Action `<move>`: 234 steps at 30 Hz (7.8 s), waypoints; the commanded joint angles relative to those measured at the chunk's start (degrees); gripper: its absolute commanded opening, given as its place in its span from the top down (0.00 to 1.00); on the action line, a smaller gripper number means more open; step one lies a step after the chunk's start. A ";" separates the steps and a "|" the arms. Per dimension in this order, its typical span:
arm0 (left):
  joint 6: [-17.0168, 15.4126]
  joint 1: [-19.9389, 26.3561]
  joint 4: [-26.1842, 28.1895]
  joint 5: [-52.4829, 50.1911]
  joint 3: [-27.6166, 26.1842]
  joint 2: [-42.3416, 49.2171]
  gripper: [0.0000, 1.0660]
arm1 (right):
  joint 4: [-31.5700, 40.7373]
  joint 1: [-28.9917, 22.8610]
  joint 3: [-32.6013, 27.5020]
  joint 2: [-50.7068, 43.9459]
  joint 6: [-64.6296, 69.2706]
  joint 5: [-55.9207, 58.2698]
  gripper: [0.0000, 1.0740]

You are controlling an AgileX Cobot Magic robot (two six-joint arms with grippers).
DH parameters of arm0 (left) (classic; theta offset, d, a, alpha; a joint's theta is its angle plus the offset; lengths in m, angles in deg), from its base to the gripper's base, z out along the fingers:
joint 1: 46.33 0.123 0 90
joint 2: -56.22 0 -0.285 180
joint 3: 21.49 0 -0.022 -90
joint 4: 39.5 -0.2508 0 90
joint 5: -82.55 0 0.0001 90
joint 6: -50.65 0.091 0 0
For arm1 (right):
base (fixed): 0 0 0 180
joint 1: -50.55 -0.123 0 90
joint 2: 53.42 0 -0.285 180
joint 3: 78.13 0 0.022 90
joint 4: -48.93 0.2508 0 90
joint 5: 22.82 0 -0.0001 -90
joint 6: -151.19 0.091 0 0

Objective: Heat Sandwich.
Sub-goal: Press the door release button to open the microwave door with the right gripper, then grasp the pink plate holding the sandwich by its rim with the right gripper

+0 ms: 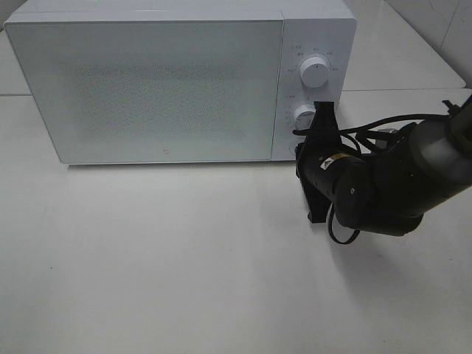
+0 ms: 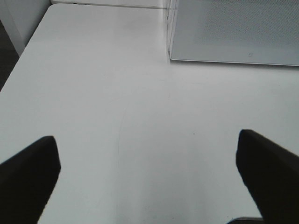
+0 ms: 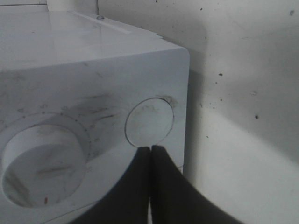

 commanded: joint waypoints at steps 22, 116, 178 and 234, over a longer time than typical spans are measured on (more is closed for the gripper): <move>0.06 -0.06 0.00 -0.80 0.11 0.92 0.08 | 1.26 3.15 6.30 3.95 -2.92 2.29 1.00; 0.06 -0.06 0.00 -0.80 0.11 0.92 0.08 | -3.27 2.35 -1.89 -8.54 -15.47 16.96 1.00; 0.06 -0.06 0.00 -0.80 0.11 0.92 0.08 | -28.02 2.52 10.94 -22.12 -152.69 88.46 0.91; 0.06 -0.06 0.00 -0.80 0.11 0.92 0.08 | -43.72 -2.41 37.30 -7.22 -143.47 78.67 0.15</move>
